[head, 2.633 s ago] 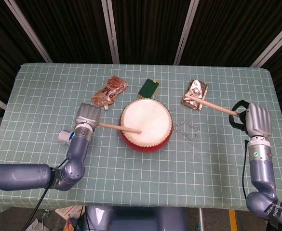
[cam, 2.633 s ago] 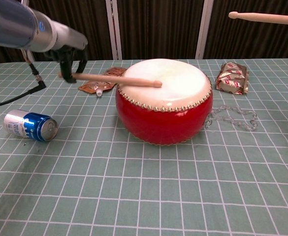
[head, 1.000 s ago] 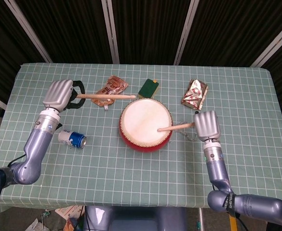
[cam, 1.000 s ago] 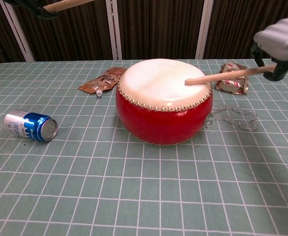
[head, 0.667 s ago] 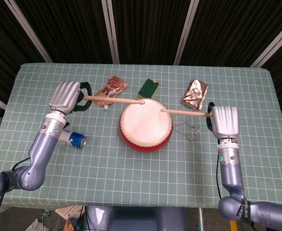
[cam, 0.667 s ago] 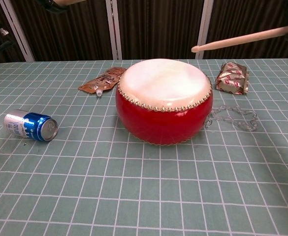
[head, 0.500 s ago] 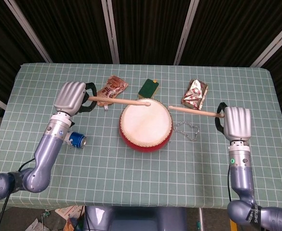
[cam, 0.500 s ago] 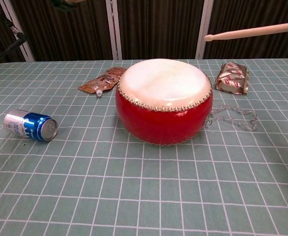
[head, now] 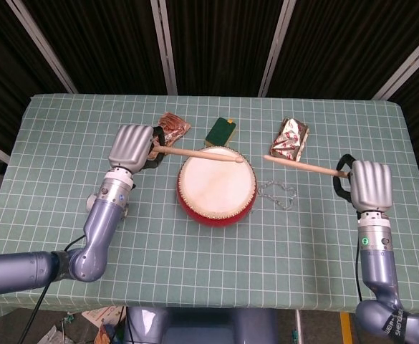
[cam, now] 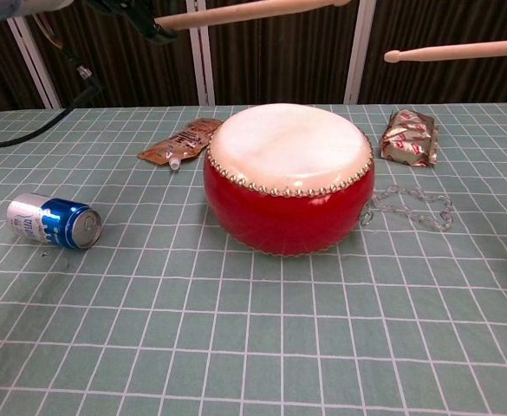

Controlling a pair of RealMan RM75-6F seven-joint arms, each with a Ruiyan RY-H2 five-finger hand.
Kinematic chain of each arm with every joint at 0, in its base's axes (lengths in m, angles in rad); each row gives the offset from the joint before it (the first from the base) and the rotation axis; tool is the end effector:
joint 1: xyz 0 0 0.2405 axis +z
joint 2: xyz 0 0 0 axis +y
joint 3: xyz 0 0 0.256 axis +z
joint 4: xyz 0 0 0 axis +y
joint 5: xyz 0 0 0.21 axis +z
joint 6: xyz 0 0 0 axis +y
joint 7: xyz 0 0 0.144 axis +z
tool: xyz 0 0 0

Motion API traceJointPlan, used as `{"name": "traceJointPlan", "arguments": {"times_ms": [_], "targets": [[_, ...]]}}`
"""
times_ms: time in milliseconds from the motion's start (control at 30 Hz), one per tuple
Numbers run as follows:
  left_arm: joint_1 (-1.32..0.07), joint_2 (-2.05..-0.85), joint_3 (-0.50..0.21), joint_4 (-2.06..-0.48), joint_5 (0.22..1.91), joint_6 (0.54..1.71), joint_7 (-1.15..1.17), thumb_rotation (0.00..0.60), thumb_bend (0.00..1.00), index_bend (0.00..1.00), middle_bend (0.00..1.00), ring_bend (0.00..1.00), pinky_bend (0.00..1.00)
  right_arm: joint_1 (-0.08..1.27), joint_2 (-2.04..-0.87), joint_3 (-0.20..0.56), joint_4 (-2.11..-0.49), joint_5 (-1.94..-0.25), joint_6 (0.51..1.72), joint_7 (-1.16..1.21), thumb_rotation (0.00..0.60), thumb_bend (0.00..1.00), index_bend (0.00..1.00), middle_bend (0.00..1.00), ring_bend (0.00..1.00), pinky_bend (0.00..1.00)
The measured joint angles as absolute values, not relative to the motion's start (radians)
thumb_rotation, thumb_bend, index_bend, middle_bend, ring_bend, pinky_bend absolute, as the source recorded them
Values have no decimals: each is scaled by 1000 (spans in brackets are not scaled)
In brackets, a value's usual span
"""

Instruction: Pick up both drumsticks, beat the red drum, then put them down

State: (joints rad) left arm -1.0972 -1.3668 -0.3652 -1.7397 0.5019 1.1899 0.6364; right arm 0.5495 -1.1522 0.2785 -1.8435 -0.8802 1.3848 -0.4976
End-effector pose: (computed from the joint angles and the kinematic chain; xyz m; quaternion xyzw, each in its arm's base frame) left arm -0.0259 0.4010 0.0736 -0.6571 -0.3812 -0.4193 0.4970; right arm -0.2001 -0.3268 0.1598 0.5581 -0.3650 0.3798 0.6411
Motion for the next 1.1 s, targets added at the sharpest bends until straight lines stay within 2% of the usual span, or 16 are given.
{"name": "traceJointPlan", "arguments": {"times_ms": [200,367,467,600,700,833,1100], "targets": [[-1160,-1392,-300,-1688,337,1160,848,600,549,759,1000,1000,1000,540,-1153,277,-1798,-858,1338,-462,600,640,970,1000,1000,1000],[-1259,-1418,-236,-1637,40,1165,1203,600,550,762,1000,1000,1000,535,-1149,279,-1788,-856,1324,-449,600,640,970,1000,1000,1000],[-1314,-1427,-224,-1612,-142,1167,1378,600,550,761,1000,1000,1000,532,-1149,280,-1788,-856,1324,-449,600,640,970,1000,1000,1000],[-1341,-1420,-229,-1607,-253,1163,1460,600,550,759,1000,1000,1000,529,-1150,279,-1797,-861,1333,-456,600,641,970,1000,1000,1000],[-1340,-1402,-245,-1623,-226,1160,1413,600,549,757,1000,1000,1000,525,-1151,277,-1806,-868,1344,-462,600,640,970,1000,1000,1000],[-1313,-1364,-276,-1674,-102,1161,1266,600,550,757,1000,1000,1000,514,-1147,276,-1821,-884,1365,-464,600,640,970,1000,1000,1000],[-1162,-1228,-317,-1913,223,1189,940,600,549,756,1000,1000,1000,479,-1105,263,-1860,-929,1365,-412,600,641,970,1000,1000,1000]]}}
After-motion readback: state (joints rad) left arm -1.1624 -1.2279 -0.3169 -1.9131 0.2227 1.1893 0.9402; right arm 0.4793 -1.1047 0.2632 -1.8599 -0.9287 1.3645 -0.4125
